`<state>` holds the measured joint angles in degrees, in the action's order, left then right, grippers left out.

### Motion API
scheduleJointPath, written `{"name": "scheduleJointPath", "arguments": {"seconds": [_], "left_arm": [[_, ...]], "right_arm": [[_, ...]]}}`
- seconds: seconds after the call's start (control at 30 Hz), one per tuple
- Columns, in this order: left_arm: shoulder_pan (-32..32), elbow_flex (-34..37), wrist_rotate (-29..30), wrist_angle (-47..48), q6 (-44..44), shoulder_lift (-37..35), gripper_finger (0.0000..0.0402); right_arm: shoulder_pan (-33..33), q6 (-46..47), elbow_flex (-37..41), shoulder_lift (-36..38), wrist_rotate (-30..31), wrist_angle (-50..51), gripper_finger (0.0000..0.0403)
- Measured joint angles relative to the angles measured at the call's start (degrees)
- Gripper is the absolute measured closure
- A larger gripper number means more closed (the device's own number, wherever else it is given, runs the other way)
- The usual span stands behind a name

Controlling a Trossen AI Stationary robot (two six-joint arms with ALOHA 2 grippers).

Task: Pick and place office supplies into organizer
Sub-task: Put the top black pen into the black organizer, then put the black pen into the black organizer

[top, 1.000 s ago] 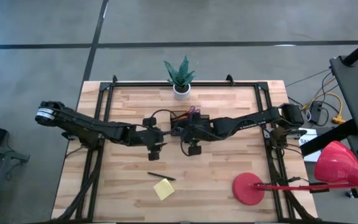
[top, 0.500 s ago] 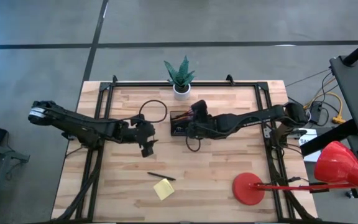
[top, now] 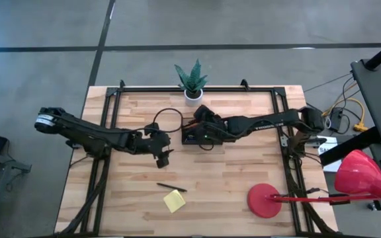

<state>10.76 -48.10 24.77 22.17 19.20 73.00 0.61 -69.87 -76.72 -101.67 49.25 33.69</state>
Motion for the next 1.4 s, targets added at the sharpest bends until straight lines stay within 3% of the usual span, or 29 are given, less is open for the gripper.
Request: {"name": "scheduleJointPath", "arguments": {"seconds": [0.23, 0.53, 0.7, 0.8, 0.9, 0.97, 1.0, 1.1, 1.17, 1.2, 1.4], "left_arm": [[0.2, -0.1, 0.0, -1.6, 0.0, 0.0, 0.0168], [0.2, -0.1, 0.0, -1.0, -0.2, -2.0, 0.0168], [0.2, -0.1, -0.7, -0.5, -0.1, -2.7, 0.0168], [0.2, 0.0, -7.3, 2.5, -0.1, -2.9, 0.0168], [0.6, 1.8, -17.4, 4.7, -0.1, -2.8, 0.0168], [1.3, 4.2, -24.1, 4.9, -0.1, -2.4, 0.0169], [1.9, 5.5, -27.3, 4.9, 0.0, -2.0, 0.0169], [4.4, 8.2, -33.5, 3.7, 1.0, -0.5, 0.0177], [6.3, 8.9, -34.7, 3.6, 2.8, 1.0, 0.0193], [7.2, 9.2, -34.7, 2.7, 3.0, 1.8, 0.0205], [13.2, 8.9, -34.7, -6.5, -1.5, 7.5, 0.0275]], "right_arm": [[-1.1, -2.9, -3.3, -4.7, -4.1, 0.5, 0.0366], [-0.5, 1.8, -6.2, -6.0, -7.5, -4.6, 0.0292], [1.1, 7.4, -6.5, -5.8, -5.7, -5.8, 0.0255], [3.3, 16.2, -6.5, -5.0, -0.9, -4.1, 0.0241], [6.2, 25.8, -6.6, -3.8, -0.8, 0.6, 0.0234], [8.2, 36.3, -6.6, -2.6, -4.8, 4.4, 0.0233], [9.0, 43.1, -6.8, -2.1, -10.3, 7.4, 0.0233], [9.5, 67.9, -7.5, -1.0, -39.0, 11.2, 0.0241], [9.3, 77.5, -6.2, -1.0, -49.6, 7.3, 0.0249], [9.5, 79.0, -5.4, -1.1, -50.3, 6.3, 0.0252], [11.0, 78.3, 0.2, -1.2, -41.0, 1.7, 0.0258]]}}
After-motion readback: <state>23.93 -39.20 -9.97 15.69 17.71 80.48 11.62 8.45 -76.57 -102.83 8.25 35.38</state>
